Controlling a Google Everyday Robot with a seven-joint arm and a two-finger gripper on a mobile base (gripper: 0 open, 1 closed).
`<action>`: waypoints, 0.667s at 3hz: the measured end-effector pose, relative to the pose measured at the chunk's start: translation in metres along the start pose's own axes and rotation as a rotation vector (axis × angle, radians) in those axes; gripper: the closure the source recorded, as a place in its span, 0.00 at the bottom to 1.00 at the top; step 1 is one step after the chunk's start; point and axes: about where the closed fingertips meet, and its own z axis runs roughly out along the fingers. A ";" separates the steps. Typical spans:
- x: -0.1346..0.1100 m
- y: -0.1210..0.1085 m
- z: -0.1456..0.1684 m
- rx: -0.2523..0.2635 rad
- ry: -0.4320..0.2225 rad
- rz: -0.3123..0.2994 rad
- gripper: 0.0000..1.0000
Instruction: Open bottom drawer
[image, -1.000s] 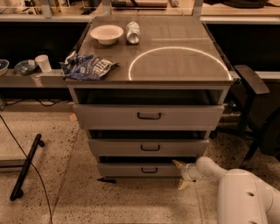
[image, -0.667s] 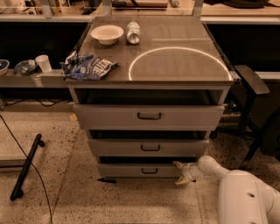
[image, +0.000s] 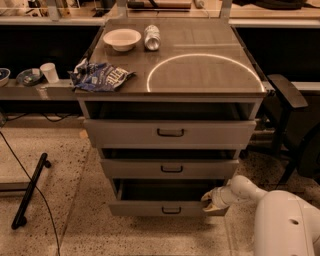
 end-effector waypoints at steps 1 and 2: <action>-0.002 0.001 -0.001 -0.005 -0.002 -0.002 0.37; -0.002 0.001 -0.001 -0.005 -0.002 -0.002 0.14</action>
Offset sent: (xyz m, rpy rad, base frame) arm -0.0017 0.0010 0.0010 -0.0004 0.0035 0.0046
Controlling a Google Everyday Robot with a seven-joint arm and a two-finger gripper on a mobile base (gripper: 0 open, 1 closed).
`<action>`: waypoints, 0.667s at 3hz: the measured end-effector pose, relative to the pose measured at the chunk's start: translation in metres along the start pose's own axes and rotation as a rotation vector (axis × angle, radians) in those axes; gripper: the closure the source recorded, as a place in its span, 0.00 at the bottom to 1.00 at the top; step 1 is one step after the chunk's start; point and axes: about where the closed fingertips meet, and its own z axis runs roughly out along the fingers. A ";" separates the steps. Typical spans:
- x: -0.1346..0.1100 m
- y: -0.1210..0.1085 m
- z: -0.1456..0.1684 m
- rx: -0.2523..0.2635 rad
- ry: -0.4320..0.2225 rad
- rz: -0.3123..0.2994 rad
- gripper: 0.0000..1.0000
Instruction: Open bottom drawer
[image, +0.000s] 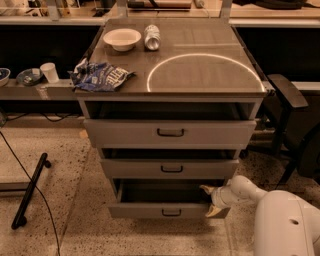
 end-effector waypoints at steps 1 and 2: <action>0.000 0.000 0.000 0.000 0.000 0.000 0.00; 0.000 0.003 0.001 -0.004 -0.001 0.002 0.00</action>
Offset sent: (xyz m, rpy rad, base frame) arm 0.0000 0.0000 0.0000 0.0000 0.0000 0.0000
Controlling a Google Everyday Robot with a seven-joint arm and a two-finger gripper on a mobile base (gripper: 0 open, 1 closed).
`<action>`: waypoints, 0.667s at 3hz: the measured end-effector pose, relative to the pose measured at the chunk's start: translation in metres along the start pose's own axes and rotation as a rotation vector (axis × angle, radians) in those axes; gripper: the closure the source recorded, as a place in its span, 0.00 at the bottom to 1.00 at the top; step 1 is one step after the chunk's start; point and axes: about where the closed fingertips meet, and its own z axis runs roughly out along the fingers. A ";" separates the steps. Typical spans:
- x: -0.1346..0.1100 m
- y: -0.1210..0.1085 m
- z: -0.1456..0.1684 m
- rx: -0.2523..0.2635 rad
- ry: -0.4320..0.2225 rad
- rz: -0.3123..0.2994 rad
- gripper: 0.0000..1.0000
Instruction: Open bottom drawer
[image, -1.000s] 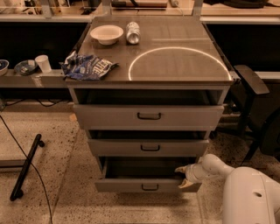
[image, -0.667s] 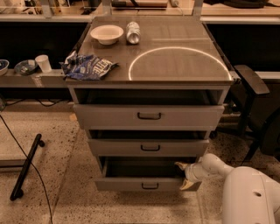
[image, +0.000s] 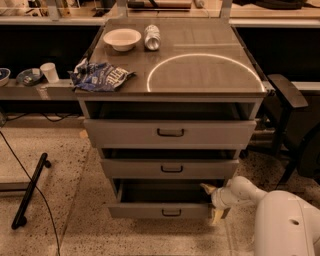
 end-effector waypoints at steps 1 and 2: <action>-0.003 0.033 0.009 -0.044 -0.017 0.024 0.00; -0.011 0.066 0.007 -0.066 -0.041 0.031 0.18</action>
Offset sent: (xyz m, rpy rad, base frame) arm -0.1102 0.0022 -0.0248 0.0476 0.1124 0.0281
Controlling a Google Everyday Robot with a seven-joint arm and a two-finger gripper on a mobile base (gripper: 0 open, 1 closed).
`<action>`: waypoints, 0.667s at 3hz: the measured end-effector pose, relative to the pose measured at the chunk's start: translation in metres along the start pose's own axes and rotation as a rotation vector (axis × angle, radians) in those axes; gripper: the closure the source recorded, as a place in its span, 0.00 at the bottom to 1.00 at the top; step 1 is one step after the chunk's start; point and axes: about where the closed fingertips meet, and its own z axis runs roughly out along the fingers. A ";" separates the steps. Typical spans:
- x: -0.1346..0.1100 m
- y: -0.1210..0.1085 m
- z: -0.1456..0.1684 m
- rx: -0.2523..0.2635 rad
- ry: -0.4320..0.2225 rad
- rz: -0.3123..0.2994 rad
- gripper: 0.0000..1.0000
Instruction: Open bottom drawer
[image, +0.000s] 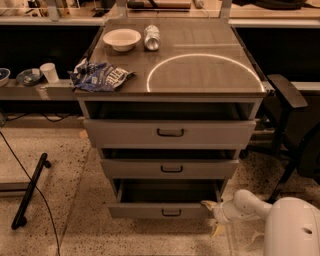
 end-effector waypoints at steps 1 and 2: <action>-0.006 0.028 -0.013 0.001 -0.005 0.000 0.42; -0.011 0.053 -0.028 0.000 0.000 0.002 0.58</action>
Offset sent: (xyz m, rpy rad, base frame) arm -0.0900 -0.0285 0.0331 -0.0102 -0.0030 -0.0078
